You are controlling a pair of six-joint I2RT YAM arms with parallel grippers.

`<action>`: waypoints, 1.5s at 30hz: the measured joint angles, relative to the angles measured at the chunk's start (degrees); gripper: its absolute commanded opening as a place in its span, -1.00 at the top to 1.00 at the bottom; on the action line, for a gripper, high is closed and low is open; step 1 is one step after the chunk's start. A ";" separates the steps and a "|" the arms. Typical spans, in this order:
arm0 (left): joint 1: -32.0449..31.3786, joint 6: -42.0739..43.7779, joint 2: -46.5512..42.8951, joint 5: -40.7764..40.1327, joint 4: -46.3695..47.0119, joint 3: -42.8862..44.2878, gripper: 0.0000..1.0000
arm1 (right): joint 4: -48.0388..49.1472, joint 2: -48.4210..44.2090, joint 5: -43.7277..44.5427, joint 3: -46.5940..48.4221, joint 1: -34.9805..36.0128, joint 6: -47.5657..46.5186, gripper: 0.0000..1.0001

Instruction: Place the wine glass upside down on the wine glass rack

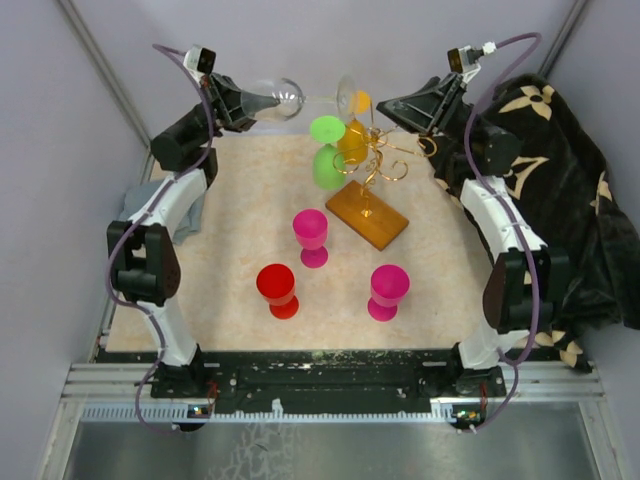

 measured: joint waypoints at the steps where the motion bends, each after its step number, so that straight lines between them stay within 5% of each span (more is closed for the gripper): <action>1: -0.61 -0.42 0.11 -0.11 1.62 0.52 1.00 | 2.32 0.70 0.44 0.48 0.66 2.34 0.18; 11: -3.28 -1.07 3.10 -1.66 5.53 3.50 1.00 | 11.76 5.53 4.09 5.49 5.66 14.16 0.17; 27: -3.28 -1.07 3.48 -1.90 5.55 3.39 1.00 | 12.63 5.62 5.64 9.01 8.33 15.98 0.20; 37: -3.28 -1.07 3.48 -1.95 5.49 3.39 1.00 | 11.23 5.60 5.03 9.40 11.15 14.53 0.52; 40: -3.28 -1.07 3.48 -1.95 5.46 3.39 1.00 | 11.08 5.60 4.94 9.40 11.43 13.97 0.96; 45: -3.32 -1.07 3.48 -2.36 5.33 3.26 0.88 | 10.45 5.44 4.94 9.40 11.91 13.94 1.00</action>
